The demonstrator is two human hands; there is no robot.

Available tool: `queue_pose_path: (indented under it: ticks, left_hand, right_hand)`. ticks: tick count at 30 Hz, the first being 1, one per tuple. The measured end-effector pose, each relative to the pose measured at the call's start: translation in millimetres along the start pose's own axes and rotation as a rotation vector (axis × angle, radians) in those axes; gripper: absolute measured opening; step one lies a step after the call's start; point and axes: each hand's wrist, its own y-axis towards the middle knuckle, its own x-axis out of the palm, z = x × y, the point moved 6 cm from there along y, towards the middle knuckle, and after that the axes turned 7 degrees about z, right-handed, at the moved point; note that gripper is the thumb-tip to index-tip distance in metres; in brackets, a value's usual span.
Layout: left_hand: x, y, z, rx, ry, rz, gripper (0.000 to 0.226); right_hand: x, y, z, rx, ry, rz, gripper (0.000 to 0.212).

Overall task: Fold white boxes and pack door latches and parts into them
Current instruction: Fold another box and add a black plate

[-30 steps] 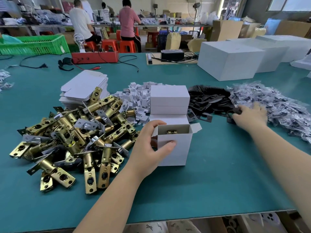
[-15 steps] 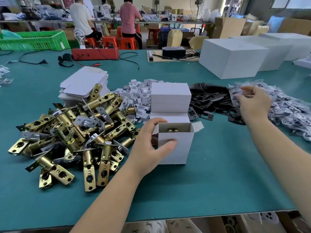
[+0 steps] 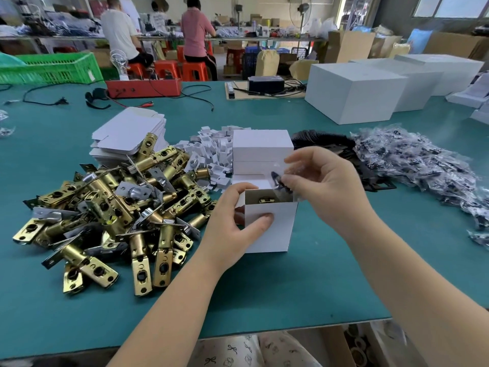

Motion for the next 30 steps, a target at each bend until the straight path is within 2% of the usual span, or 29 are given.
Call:
queue_pose_path:
  ticks: [3,7,9,13,18,22,27,30]
  left_hand:
    - [0.2,0.1,0.0,0.002,0.014,-0.002,0.04]
    - [1.7,-0.5,0.8,0.004,0.011,-0.021,0.041]
    - [1.7,-0.6,1.0,0.005,0.012,-0.028,0.042]
    - [0.9,-0.6,2.1,0.011,0.031,-0.031,0.042]
    - [1.3,-1.5,4.0,0.022,0.065,-0.036,0.045]
    - [-0.2,-1.6,3.9,0.025,0.085,-0.027,0.047]
    - [0.1,-0.9,5.3,0.027,0.088,-0.023,0.05]
    - [0.3,-0.6,5.9,0.028,0.092,-0.02,0.051]
  right_hand:
    - [-1.3,-6.7,-5.0,-0.071,-0.192,-0.021,0.037]
    - [-6.1,-7.1,-21.0,-0.253,-0.54,-0.061,0.019]
    - [-4.0,-6.4,-27.9,-0.328,-0.684,-0.136,0.016]
    - [4.8,-4.1,-35.3,-0.294,-0.811,-0.297,0.011]
    - [16.0,7.4,-39.9,-0.163,-0.972,-0.348,0.014]
    - [30.2,12.6,-39.5,-0.167,-0.993,-0.385,0.027]
    - [30.8,15.3,-34.7,-0.178,-0.927,-0.378,0.005]
    - [26.5,13.1,-33.0,-0.196,-0.853,-0.305,0.01]
